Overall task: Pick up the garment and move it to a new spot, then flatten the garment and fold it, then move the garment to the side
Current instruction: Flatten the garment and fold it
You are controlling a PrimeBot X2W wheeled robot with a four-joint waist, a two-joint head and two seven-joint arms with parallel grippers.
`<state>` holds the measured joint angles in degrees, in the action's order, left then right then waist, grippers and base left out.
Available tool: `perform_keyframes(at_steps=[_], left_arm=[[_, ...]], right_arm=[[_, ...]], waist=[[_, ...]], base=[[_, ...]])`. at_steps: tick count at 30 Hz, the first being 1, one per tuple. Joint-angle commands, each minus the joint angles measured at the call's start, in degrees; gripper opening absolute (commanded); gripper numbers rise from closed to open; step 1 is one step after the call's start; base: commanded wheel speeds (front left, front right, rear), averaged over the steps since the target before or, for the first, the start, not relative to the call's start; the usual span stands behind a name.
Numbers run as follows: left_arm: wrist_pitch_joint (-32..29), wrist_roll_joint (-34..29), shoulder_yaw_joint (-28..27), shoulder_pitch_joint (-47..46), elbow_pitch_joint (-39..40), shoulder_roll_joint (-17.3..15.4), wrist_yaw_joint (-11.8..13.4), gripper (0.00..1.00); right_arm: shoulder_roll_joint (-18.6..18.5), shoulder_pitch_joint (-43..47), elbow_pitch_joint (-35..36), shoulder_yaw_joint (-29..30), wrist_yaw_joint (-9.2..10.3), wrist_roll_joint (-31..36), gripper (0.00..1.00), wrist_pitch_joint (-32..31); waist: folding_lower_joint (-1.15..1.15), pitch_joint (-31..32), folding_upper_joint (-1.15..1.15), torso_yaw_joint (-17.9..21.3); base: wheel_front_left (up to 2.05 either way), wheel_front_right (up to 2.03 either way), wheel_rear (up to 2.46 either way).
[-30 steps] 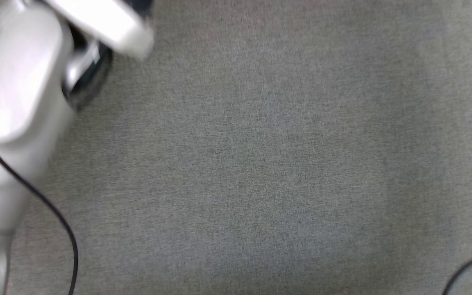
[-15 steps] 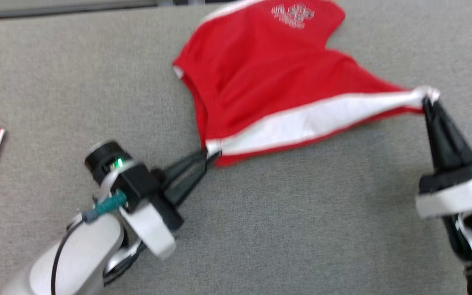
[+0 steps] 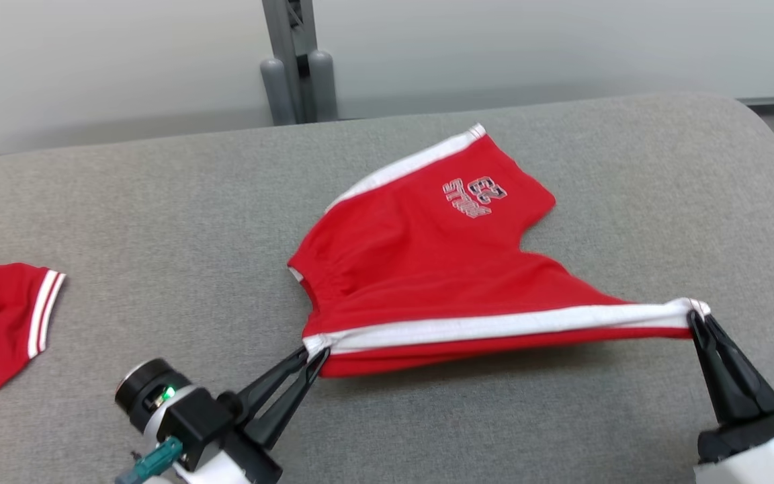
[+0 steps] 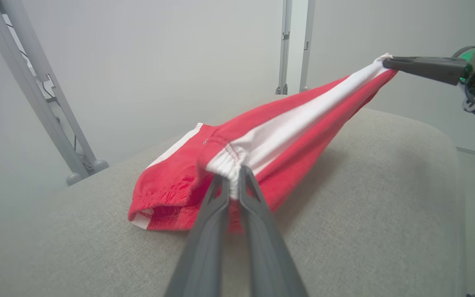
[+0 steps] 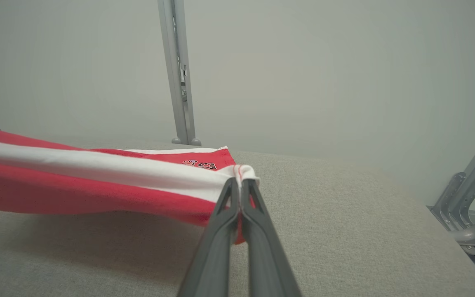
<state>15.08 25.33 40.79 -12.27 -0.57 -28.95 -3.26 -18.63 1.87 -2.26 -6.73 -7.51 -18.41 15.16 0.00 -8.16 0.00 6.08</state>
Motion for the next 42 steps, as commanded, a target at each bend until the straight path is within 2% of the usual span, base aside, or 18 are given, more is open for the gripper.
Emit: perform_keyframes(at_steps=[1,5,7,11,12,16,21,26,30,36,42], left_arm=[[0.06,-0.27,-0.70,1.28,0.52,-0.85,0.68,0.00],[0.05,-0.48,-0.93,4.97,3.34,-1.86,1.49,0.00],[0.06,-0.10,-0.22,5.66,3.83,-1.74,0.73,0.00],[-0.10,0.25,1.43,3.59,3.23,0.51,-0.83,0.00],[-0.38,1.93,1.91,1.38,1.86,3.10,-1.60,0.00],[-2.89,4.75,1.99,-3.47,-3.72,8.11,-1.98,0.00],[-5.04,10.47,-0.88,-8.29,-10.11,14.73,-0.88,0.00],[-5.41,15.28,-4.33,-12.07,-14.50,20.35,0.93,0.00],[-6.88,17.72,-5.59,-14.85,-16.66,22.01,1.30,0.00],[-6.77,17.55,-6.58,-19.00,-19.65,23.44,3.69,0.00],[-7.30,19.30,-6.71,-21.96,-21.81,24.38,2.46,0.00]], right_arm=[[-0.94,1.27,0.77,0.22,0.04,0.75,0.00,0.05],[-3.30,4.22,2.14,-0.47,0.05,1.16,0.00,-0.08],[-4.68,3.80,2.00,-1.38,0.05,0.49,0.00,-1.84],[-6.81,0.45,0.42,-4.05,0.04,-1.07,0.00,-5.68],[-8.00,-3.19,-1.74,-5.88,0.04,-1.53,0.00,-8.55],[-8.84,-12.73,-8.15,-8.20,0.04,-1.75,0.00,-12.87],[-8.80,-26.14,-17.89,-11.93,0.04,-1.16,0.00,-16.23],[-8.23,-38.09,-26.12,-15.30,0.04,-3.05,0.00,-15.83],[-8.20,-43.89,-30.89,-17.66,0.04,-4.52,0.00,-16.13],[-8.31,-53.60,-39.89,-22.89,0.05,-6.29,0.00,-14.85],[-7.48,-60.54,-47.38,-28.25,0.05,-8.02,0.00,-13.50]], waist=[[0.00,1.00,0.00,-0.78],[0.00,2.27,0.00,-1.24],[0.00,2.65,0.00,-1.56],[0.00,2.11,0.00,-2.42],[0.00,0.95,0.00,-3.13],[0.00,-1.67,0.00,-4.64],[0.00,-5.22,0.00,-6.23],[0.00,-8.50,0.00,-8.83],[0.00,-10.54,0.00,-10.23],[0.00,-14.27,0.00,-12.75],[0.00,-16.42,0.00,-14.40]], base=[[0.00,0.00,0.00],[0.00,0.00,0.00],[0.00,0.00,0.00],[0.00,0.00,0.00],[0.00,0.00,0.00],[0.00,0.00,0.00],[0.00,0.00,0.00],[0.00,0.00,0.00],[0.00,0.00,0.00],[0.00,0.00,0.00],[0.00,0.00,0.00]])
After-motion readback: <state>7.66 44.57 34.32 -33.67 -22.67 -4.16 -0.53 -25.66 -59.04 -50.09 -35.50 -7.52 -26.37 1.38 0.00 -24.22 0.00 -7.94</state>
